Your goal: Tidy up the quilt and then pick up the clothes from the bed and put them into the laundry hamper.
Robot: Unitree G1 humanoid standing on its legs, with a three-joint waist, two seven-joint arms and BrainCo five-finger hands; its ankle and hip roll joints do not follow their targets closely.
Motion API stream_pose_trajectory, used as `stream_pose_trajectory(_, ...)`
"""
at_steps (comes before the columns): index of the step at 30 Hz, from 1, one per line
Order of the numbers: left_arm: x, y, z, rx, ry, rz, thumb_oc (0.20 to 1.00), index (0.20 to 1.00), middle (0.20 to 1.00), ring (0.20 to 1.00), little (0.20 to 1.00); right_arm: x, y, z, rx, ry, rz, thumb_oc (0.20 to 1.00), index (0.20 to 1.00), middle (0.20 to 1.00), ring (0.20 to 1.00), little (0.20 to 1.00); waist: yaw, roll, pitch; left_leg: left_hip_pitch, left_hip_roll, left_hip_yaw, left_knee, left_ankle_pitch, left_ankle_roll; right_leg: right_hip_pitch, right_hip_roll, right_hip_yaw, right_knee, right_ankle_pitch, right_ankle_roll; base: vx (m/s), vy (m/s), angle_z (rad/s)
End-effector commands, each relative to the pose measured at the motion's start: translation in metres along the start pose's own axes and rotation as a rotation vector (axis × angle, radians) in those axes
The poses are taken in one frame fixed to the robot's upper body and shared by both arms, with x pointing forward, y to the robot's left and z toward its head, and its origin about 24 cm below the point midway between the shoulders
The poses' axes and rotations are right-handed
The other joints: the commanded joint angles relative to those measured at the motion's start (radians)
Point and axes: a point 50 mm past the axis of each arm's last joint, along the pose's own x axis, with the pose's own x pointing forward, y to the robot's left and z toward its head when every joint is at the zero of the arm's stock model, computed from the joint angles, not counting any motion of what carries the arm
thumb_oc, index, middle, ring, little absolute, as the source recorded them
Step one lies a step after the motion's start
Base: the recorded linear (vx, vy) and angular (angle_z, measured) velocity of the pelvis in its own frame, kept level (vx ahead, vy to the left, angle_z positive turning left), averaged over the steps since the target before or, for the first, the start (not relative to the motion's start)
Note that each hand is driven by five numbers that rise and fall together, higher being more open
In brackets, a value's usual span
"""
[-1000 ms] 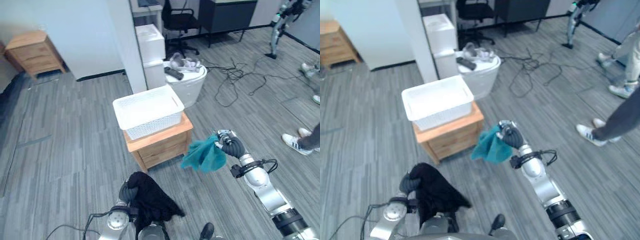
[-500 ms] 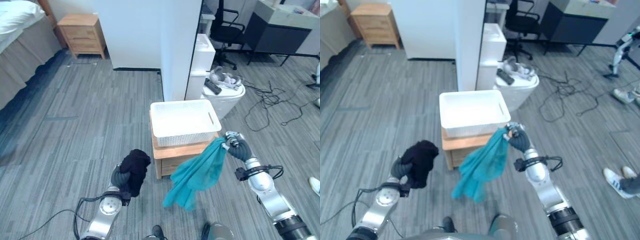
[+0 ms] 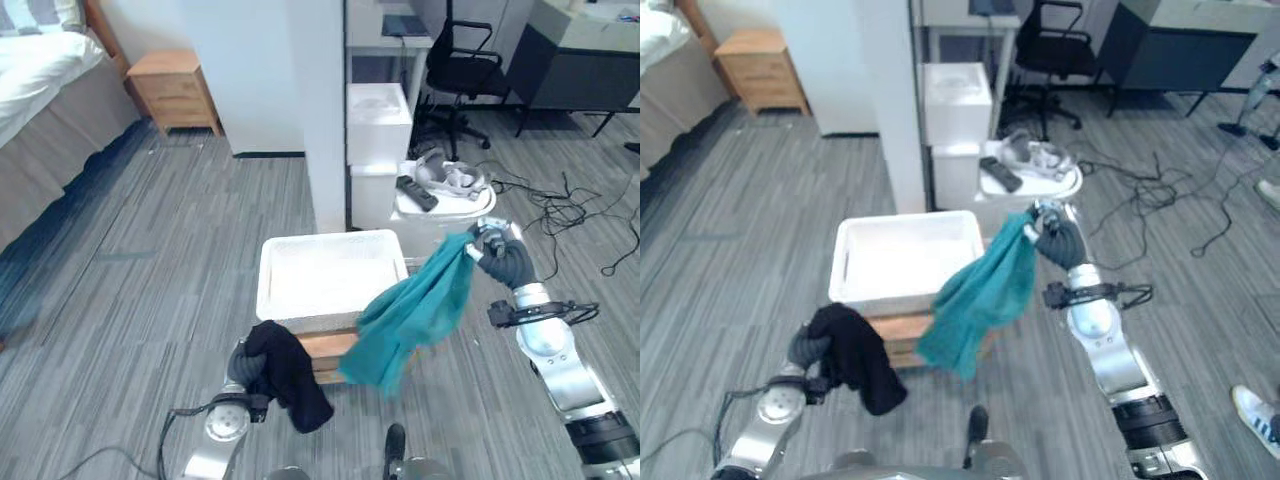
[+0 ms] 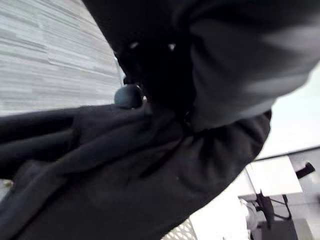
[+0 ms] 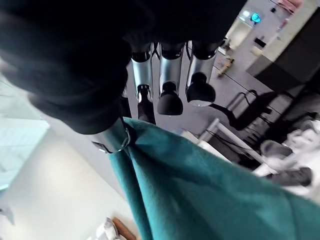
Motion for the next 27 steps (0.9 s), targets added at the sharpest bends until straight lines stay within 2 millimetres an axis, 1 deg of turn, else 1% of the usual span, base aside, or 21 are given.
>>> stream_pose_trajectory(1,0.012,0.011,0.041,-0.017,-0.2,0.036,0.2,0.2,0.2,0.2,0.2,0.02,-0.031,0.031,-0.008,-0.192,-0.128,0.2,0.2,0.2,0.2,0.2,0.001,-0.006,-0.019,0.022,-0.022,0.033,-0.104,0.092,0.017,0.072,-0.055,-0.044,0.001,-0.128,0.143,0.09,0.061,-0.2)
stream_pose_trajectory(2,0.011,0.01,0.039,-0.015,-0.193,0.033,0.2,0.2,0.2,0.2,0.2,0.02,-0.034,0.033,-0.016,-0.206,-0.126,0.2,0.2,0.2,0.2,0.2,0.002,0.0,-0.024,0.033,-0.021,0.044,-0.154,0.102,0.015,0.075,-0.05,-0.045,0.001,-0.133,0.149,0.12,0.079,-0.07)
stream_pose_trajectory(3,0.009,0.008,0.035,-0.013,-0.176,0.022,0.2,0.2,0.2,0.2,0.2,0.024,-0.038,0.038,-0.042,-0.234,-0.126,0.2,0.2,0.2,0.2,0.2,-0.006,0.006,-0.04,0.065,-0.012,0.062,-0.21,0.118,0.01,0.079,-0.041,-0.048,0.001,-0.139,0.148,0.17,0.097,-0.12)
stream_pose_trajectory(4,0.007,0.007,0.032,-0.014,-0.166,0.014,0.2,0.2,0.2,0.2,0.2,0.026,-0.039,0.04,-0.05,-0.244,-0.117,0.2,0.2,0.2,0.2,0.2,-0.005,0.009,-0.047,0.101,-0.01,0.076,-0.243,0.126,0.008,0.086,-0.035,-0.043,0.001,-0.14,0.148,0.13,0.067,-0.12)
stream_pose_trajectory(5,0.007,0.007,0.032,-0.014,-0.166,0.014,0.2,0.2,0.2,0.2,0.2,0.026,-0.039,0.04,-0.05,-0.244,-0.117,0.2,0.2,0.2,0.2,0.2,-0.005,0.009,-0.047,0.102,-0.011,0.077,-0.245,0.128,0.008,0.085,-0.035,-0.042,0.001,-0.139,0.148,0.12,0.036,-0.14)
stream_pose_trajectory(7,0.004,0.004,0.024,-0.008,-0.135,-0.007,0.2,0.2,0.2,0.2,0.2,0.031,-0.04,0.044,-0.068,-0.266,-0.092,0.2,0.2,0.2,0.2,0.2,-0.004,0.0,-0.066,0.143,0.001,0.097,-0.281,0.135,0.003,0.094,-0.033,-0.047,0.001,-0.137,0.149,0.11,0.039,-0.2)
stream_pose_trajectory(10,-0.001,0.0,0.015,-0.01,-0.105,-0.03,0.2,0.2,0.2,0.2,0.2,0.044,-0.041,0.053,-0.088,-0.309,-0.071,0.2,0.2,0.2,0.2,0.2,0.014,-0.011,-0.073,0.159,0.005,0.099,-0.282,0.119,0.001,0.107,-0.034,-0.056,0.001,-0.143,0.153,0.07,0.029,-0.04)
stream_pose_trajectory(11,-0.001,0.0,0.016,-0.01,-0.106,-0.029,0.2,0.2,0.2,0.2,0.2,0.045,-0.041,0.054,-0.088,-0.31,-0.071,0.2,0.2,0.2,0.2,0.2,0.014,-0.012,-0.072,0.156,0.005,0.099,-0.282,0.123,0.002,0.104,-0.034,-0.056,0.001,-0.14,0.151,0.05,0.014,0.11)
stream_pose_trajectory(12,-0.003,-0.002,0.012,-0.012,-0.092,-0.042,0.2,0.2,0.2,0.2,0.2,0.055,-0.041,0.059,-0.104,-0.33,-0.057,0.2,0.2,0.2,0.2,0.2,0.031,-0.022,-0.076,0.155,0.004,0.093,-0.282,0.119,0.003,0.108,-0.036,-0.061,0.001,-0.139,0.153,0.03,0.005,0.14)
stream_pose_trajectory(13,-0.003,-0.001,0.012,-0.013,-0.093,-0.04,0.2,0.2,0.2,0.2,0.2,0.056,-0.041,0.059,-0.103,-0.332,-0.056,0.2,0.2,0.2,0.2,0.2,0.029,-0.022,-0.077,0.153,0.003,0.093,-0.282,0.119,0.003,0.106,-0.037,-0.061,0.001,-0.138,0.153,0.08,0.02,0.12)
stream_pose_trajectory(14,-0.005,-0.005,0.008,-0.019,-0.075,-0.057,0.2,0.2,0.2,0.2,0.2,0.069,-0.04,0.062,-0.123,-0.335,-0.048,0.2,0.2,0.2,0.2,0.2,0.049,-0.033,-0.078,0.152,0.002,0.089,-0.282,0.114,0.003,0.112,-0.038,-0.069,0.001,-0.138,0.155,0.03,0.014,0.15)
stream_pose_trajectory(15,-0.005,-0.004,0.008,-0.021,-0.076,-0.055,0.2,0.2,0.2,0.2,0.2,0.07,-0.04,0.062,-0.123,-0.337,-0.048,0.2,0.2,0.2,0.2,0.2,0.047,-0.033,-0.078,0.15,0.002,0.089,-0.282,0.114,0.004,0.11,-0.039,-0.069,0.001,-0.138,0.155,0.07,0.029,0.11)
stream_pose_trajectory(17,-0.006,-0.007,0.005,-0.019,-0.066,-0.073,0.2,0.2,0.2,0.2,0.2,0.086,-0.042,0.067,-0.148,-0.341,-0.06,0.2,0.2,0.2,0.2,0.2,0.066,-0.04,-0.077,0.152,0.0,0.08,-0.282,0.107,0.004,0.118,-0.041,-0.078,0.001,-0.141,0.158,0.05,0.034,0.19)
stream_pose_trajectory(18,-0.007,-0.008,0.005,-0.018,-0.065,-0.085,0.2,0.2,0.2,0.2,0.2,0.101,-0.047,0.074,-0.166,-0.353,-0.086,0.2,0.2,0.2,0.2,0.2,0.081,-0.047,-0.078,0.142,-0.004,0.074,-0.282,0.109,0.006,0.115,-0.045,-0.086,0.001,-0.135,0.159,0.06,0.041,0.26)
stream_pose_trajectory(19,-0.007,-0.008,0.004,-0.01,-0.064,-0.091,0.2,0.2,0.2,0.2,0.2,0.109,-0.052,0.079,-0.185,-0.364,-0.103,0.2,0.2,0.2,0.2,0.2,0.091,-0.051,-0.077,0.142,-0.004,0.069,-0.282,0.104,0.005,0.119,-0.046,-0.091,0.001,-0.138,0.161,0.04,0.032,0.18)
stream_pose_trajectory(20,-0.007,-0.008,0.005,-0.011,-0.066,-0.09,0.2,0.2,0.2,0.2,0.2,0.11,-0.052,0.08,-0.185,-0.366,-0.103,0.2,0.2,0.2,0.2,0.2,0.09,-0.051,-0.076,0.139,-0.005,0.069,-0.282,0.108,0.006,0.116,-0.047,-0.091,0.001,-0.135,0.16,0.03,0.015,0.17)
stream_pose_trajectory(21,-0.006,-0.008,0.005,-0.011,-0.066,-0.093,0.2,0.2,0.2,0.2,0.2,0.116,-0.055,0.083,-0.195,-0.371,-0.12,0.2,0.2,0.2,0.2,0.2,0.097,-0.054,-0.077,0.134,-0.006,0.065,-0.282,0.109,0.006,0.115,-0.048,-0.098,0.001,-0.134,0.161,0.03,0.012,0.16)
stream_pose_trajectory(22,-0.006,-0.007,0.004,-0.006,-0.065,-0.096,0.2,0.2,0.2,0.2,0.2,0.122,-0.058,0.088,-0.207,-0.379,-0.133,0.2,0.2,0.2,0.2,0.2,0.105,-0.056,-0.077,0.135,-0.007,0.06,-0.282,0.104,0.005,0.121,-0.048,-0.103,0.001,-0.136,0.164,0.06,0.037,0.29)
stream_pose_trajectory(23,-0.005,-0.007,0.004,-0.005,-0.063,-0.098,0.2,0.2,0.2,0.2,0.2,0.132,-0.064,0.097,-0.217,-0.395,-0.164,0.2,0.2,0.2,0.2,0.2,0.118,-0.063,-0.078,0.126,-0.009,0.051,-0.282,0.107,0.006,0.119,-0.051,-0.111,0.001,-0.131,0.164,0.05,0.032,0.24)
stream_pose_trajectory(24,-0.005,-0.007,0.004,-0.007,-0.065,-0.097,0.2,0.2,0.2,0.2,0.2,0.133,-0.064,0.098,-0.217,-0.397,-0.165,0.2,0.2,0.2,0.2,0.2,0.116,-0.062,-0.078,0.124,-0.01,0.051,-0.282,0.108,0.006,0.117,-0.051,-0.112,0.001,-0.131,0.164,0.03,0.03,0.23)
stream_pose_trajectory(27,-0.003,-0.006,0.004,0.0,-0.06,-0.096,0.2,0.2,0.2,0.2,0.2,0.141,-0.067,0.11,-0.225,-0.424,-0.189,0.2,0.2,0.2,0.2,0.2,0.129,-0.069,-0.08,0.116,-0.014,0.038,-0.282,0.105,0.007,0.119,-0.054,-0.126,0.001,-0.132,0.166,0.04,0.019,0.17)
